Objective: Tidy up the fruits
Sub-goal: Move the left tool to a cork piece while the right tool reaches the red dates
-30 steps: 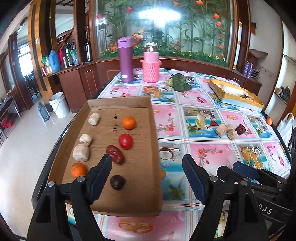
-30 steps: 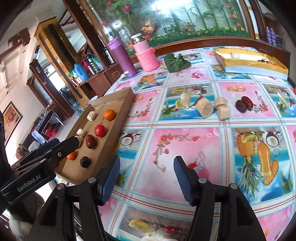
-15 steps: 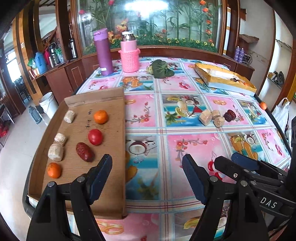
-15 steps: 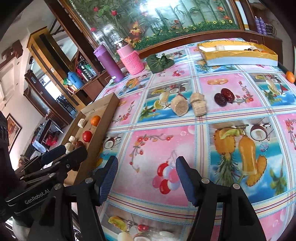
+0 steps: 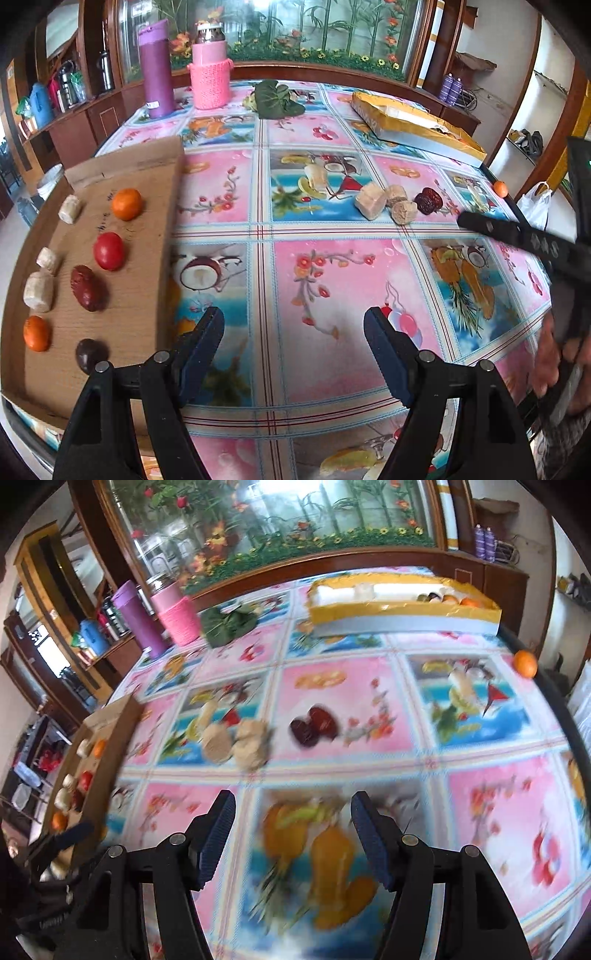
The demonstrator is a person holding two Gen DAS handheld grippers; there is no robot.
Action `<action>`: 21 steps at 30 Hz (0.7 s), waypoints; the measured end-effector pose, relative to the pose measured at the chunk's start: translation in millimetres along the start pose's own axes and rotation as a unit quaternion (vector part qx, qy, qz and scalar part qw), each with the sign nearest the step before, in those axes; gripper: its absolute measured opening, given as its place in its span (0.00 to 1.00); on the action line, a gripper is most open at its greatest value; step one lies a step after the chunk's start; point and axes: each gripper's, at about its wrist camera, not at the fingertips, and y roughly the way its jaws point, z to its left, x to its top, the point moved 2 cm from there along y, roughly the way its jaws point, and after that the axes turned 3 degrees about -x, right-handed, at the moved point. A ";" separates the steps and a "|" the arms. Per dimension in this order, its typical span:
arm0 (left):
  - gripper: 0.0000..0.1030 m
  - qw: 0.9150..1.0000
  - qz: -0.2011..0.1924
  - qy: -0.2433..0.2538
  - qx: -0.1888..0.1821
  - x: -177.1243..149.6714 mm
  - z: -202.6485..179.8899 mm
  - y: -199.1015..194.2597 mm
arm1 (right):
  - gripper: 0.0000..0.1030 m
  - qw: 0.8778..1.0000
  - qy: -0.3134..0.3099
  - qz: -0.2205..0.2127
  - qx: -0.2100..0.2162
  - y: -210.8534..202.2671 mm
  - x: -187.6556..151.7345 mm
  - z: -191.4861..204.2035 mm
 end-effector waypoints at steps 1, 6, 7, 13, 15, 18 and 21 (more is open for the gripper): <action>0.75 1.000 0.000 -0.001 -0.001 0.0 0.7 0.8 | 0.67 1.000 0.000 -0.005 -0.006 4.7 8.4 -3.0; 0.75 1.000 -0.004 -0.010 -0.004 6.2 6.3 -2.1 | 0.67 0.999 0.003 -0.024 -0.027 32.7 39.5 -11.0; 0.75 1.000 -0.005 -0.012 -0.006 9.5 6.7 -2.0 | 0.67 0.999 0.003 -0.024 -0.030 39.0 43.7 -10.9; 0.75 1.000 -0.003 -0.013 -0.022 34.6 -4.0 18.1 | 0.57 1.000 0.014 -0.015 -0.008 64.0 50.8 -15.6; 0.75 1.000 -0.007 -0.005 -0.023 44.0 -11.8 29.2 | 0.51 1.000 0.021 -0.008 0.003 70.4 48.2 -19.2; 0.75 1.000 -0.011 0.011 -0.026 60.2 -23.9 46.4 | 0.34 1.000 0.018 -0.009 0.010 67.7 47.7 -20.8; 0.71 0.999 -0.016 0.026 -0.041 76.6 -36.1 62.5 | 0.24 1.000 0.019 -0.006 0.002 67.0 46.8 -25.2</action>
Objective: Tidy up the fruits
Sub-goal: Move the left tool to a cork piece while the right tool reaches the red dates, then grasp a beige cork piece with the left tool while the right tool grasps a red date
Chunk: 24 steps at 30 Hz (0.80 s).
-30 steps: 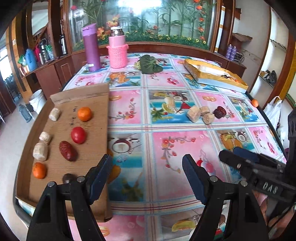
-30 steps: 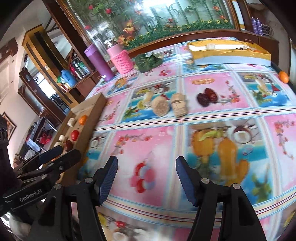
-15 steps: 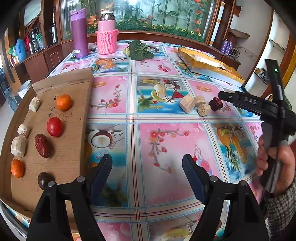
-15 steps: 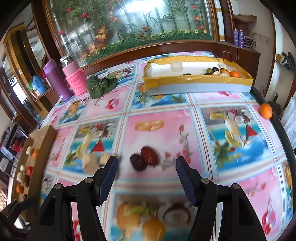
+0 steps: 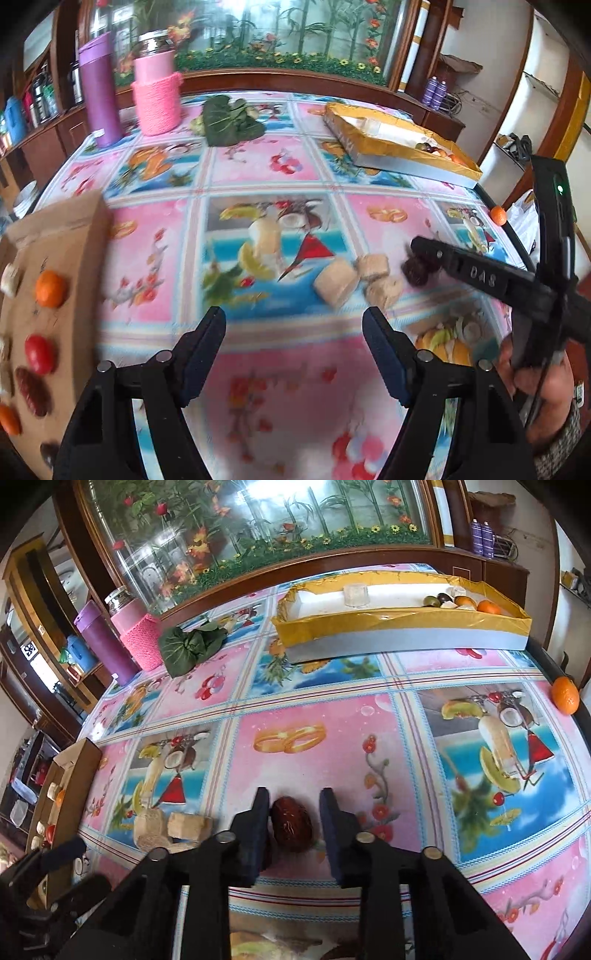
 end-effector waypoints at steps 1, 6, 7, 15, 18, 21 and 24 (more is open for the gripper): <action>0.69 1.000 -0.003 0.005 -0.003 4.0 -2.4 3.7 | 0.24 1.000 0.002 0.000 -0.002 -0.4 -0.1 -1.6; 0.49 0.999 0.004 0.028 -0.024 18.1 -9.5 27.8 | 0.24 1.000 -0.002 0.003 -0.009 -0.8 -0.3 -2.2; 0.47 0.999 0.006 0.028 -0.035 18.2 -9.3 30.7 | 0.24 1.000 -0.005 0.003 -0.011 -0.7 -0.3 -1.5; 0.33 0.998 0.000 0.036 -0.061 7.7 -16.2 40.1 | 0.24 1.000 -0.017 0.005 -0.024 0.0 -1.5 1.6; 0.41 0.997 -0.005 0.028 -0.078 8.2 -15.3 40.3 | 0.24 0.999 -0.020 0.004 -0.027 -0.5 -2.8 2.5; 0.41 0.996 -0.005 0.021 -0.091 9.2 -12.4 40.9 | 0.21 0.999 -0.023 -0.001 -0.035 -1.1 -4.3 4.3; 0.31 0.995 -0.002 0.024 -0.099 8.6 -13.2 41.5 | 0.21 0.999 -0.015 -0.007 -0.037 -2.1 -5.8 3.6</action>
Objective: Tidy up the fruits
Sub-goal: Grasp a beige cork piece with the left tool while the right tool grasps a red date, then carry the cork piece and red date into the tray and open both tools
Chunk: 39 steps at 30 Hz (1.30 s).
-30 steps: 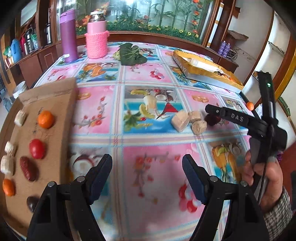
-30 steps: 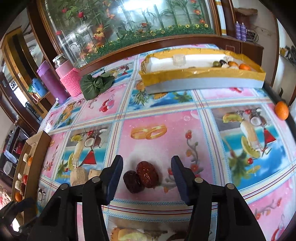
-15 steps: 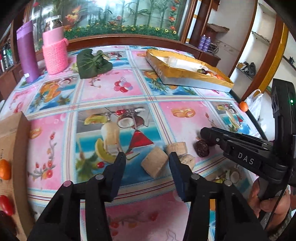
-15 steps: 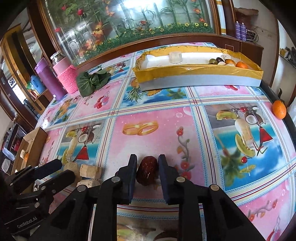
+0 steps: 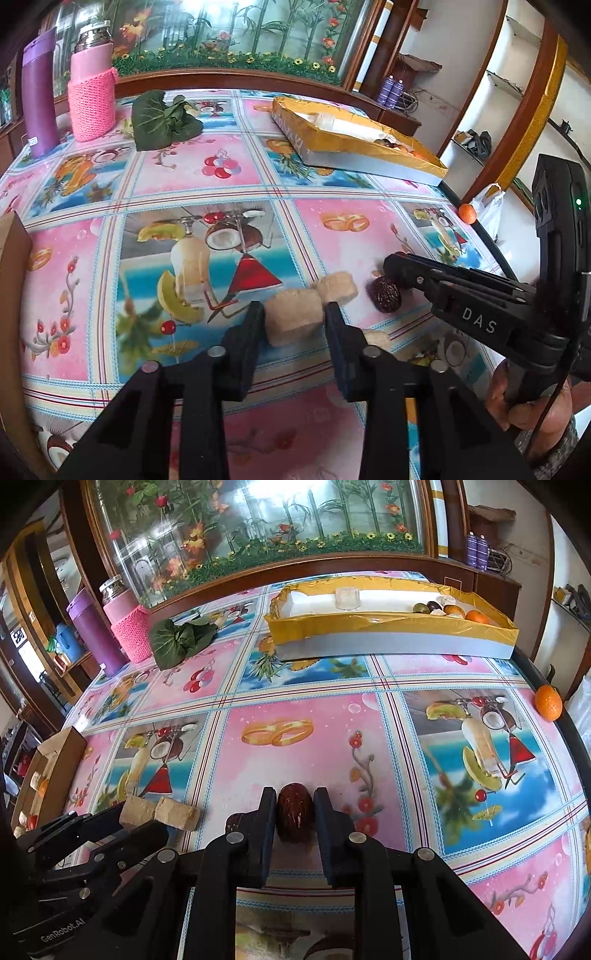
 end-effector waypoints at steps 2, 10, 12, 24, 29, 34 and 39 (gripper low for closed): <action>0.31 1.000 0.001 0.005 -0.002 -0.8 -1.8 -0.5 | 0.21 1.000 0.006 -0.003 0.004 -0.7 -0.8 -0.7; 0.31 1.000 0.003 -0.007 -0.013 -7.5 -6.7 -4.9 | 0.21 0.996 0.066 -0.006 0.058 -41.6 -13.0 -9.2; 0.31 1.000 -0.001 -0.006 -0.017 -10.2 -10.5 -10.8 | 0.21 0.996 0.062 -0.009 0.067 -57.4 -17.2 -3.5; 0.31 0.995 -0.068 -0.071 0.013 -50.1 46.1 -142.6 | 0.22 0.990 -0.021 -0.007 0.139 -87.9 -21.3 92.8; 0.31 0.987 -0.064 -0.089 0.120 -57.2 109.6 -183.5 | 0.22 0.981 -0.076 0.003 0.177 -87.7 -30.5 156.0; 0.31 0.972 -0.027 -0.121 0.200 -55.9 175.4 -189.9 | 0.22 0.970 -0.135 0.009 0.204 -84.5 -37.4 222.7; 0.32 0.961 0.006 -0.131 0.244 -53.3 214.1 -177.2 | 0.22 0.963 -0.164 0.032 0.210 -64.4 -45.3 266.1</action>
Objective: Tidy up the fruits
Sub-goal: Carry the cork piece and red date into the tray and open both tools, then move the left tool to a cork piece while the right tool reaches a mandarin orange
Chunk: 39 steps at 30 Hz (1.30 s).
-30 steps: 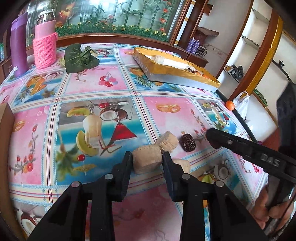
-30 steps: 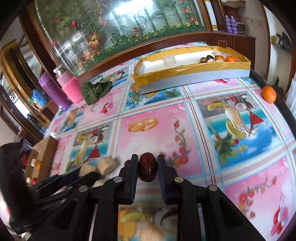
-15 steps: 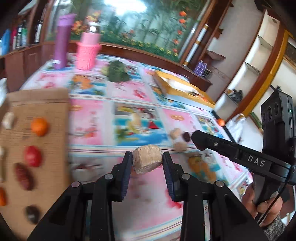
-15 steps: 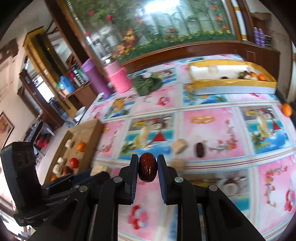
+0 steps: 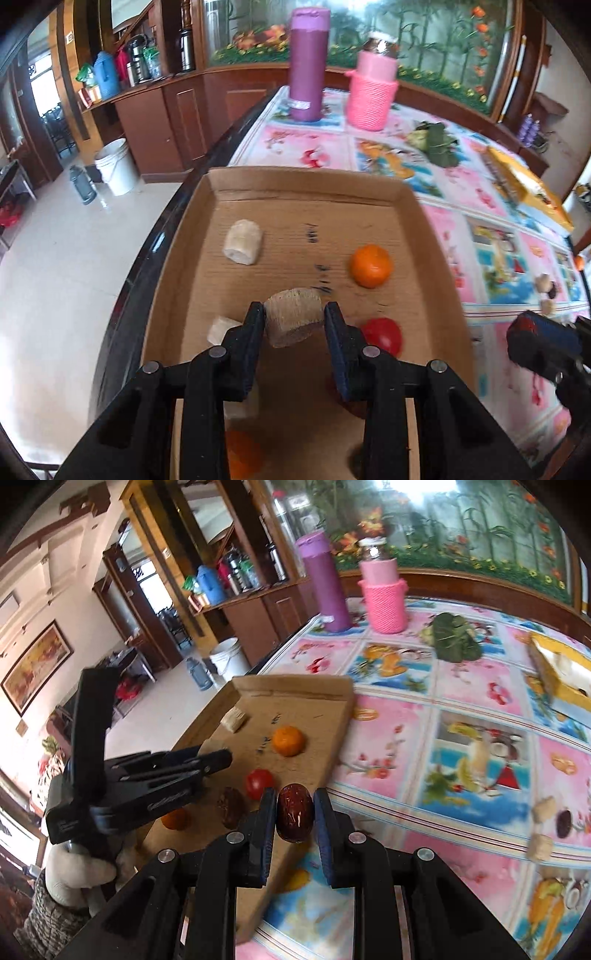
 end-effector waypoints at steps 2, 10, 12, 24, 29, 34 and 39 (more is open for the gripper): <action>0.31 1.000 0.013 -0.005 -0.005 2.9 3.3 8.0 | 0.22 1.000 -0.013 0.010 -0.006 15.4 2.7 9.9; 0.32 0.999 0.041 0.008 0.011 7.5 -5.9 18.8 | 0.22 0.996 -0.058 0.029 -0.054 65.8 18.7 29.0; 0.32 0.999 0.048 0.005 0.013 7.7 -4.7 21.4 | 0.22 0.996 -0.056 0.035 -0.057 74.5 21.1 27.6; 0.46 0.999 0.018 -0.041 -0.017 8.7 15.8 6.4 | 0.23 0.997 -0.040 0.043 -0.058 89.7 23.9 20.7; 0.65 0.997 -0.022 -0.068 0.002 4.8 27.0 -24.3 | 0.25 0.997 -0.040 0.025 -0.060 74.1 24.9 19.7; 0.76 0.993 -0.059 -0.103 -0.019 -8.3 27.8 -57.2 | 0.35 0.998 -0.021 0.008 -0.053 47.2 19.1 6.9; 0.76 0.989 -0.071 -0.112 -0.062 -29.0 5.4 -79.6 | 0.43 0.999 0.012 -0.002 -0.048 14.5 1.2 -17.2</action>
